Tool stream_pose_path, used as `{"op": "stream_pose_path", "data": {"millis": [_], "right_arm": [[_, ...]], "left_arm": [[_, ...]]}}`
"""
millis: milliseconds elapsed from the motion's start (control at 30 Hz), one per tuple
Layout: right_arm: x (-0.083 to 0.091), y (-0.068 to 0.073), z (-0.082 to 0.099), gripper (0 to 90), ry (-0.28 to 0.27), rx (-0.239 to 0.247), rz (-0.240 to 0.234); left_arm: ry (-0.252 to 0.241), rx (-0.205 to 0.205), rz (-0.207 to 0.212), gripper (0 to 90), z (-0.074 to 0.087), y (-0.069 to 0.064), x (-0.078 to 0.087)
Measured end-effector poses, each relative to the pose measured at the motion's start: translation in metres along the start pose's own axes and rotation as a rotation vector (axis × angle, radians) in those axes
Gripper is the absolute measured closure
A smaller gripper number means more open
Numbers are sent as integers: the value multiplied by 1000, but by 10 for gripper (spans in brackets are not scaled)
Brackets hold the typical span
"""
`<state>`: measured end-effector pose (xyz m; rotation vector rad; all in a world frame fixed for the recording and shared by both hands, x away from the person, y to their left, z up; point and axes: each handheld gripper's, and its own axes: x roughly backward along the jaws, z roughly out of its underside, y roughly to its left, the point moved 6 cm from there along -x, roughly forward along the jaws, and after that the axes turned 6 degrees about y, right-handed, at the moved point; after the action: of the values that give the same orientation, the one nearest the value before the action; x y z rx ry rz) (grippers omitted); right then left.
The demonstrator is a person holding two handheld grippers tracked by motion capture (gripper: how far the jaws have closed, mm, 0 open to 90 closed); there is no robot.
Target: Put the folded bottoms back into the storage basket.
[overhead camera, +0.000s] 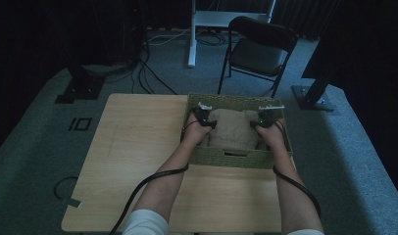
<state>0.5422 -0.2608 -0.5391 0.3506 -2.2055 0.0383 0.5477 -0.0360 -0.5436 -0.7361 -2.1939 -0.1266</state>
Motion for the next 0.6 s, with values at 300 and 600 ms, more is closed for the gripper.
{"op": "stream_pose_path", "data": {"millis": [300,600], "right_arm": [[1,-8,-2,346,-32,8,51],[21,6,-15,172,-84,69,12]], "left_arm": [[15,11,-66,270,-2,5,3],[-65,-52,-20,197,-21,-8,35]]}}
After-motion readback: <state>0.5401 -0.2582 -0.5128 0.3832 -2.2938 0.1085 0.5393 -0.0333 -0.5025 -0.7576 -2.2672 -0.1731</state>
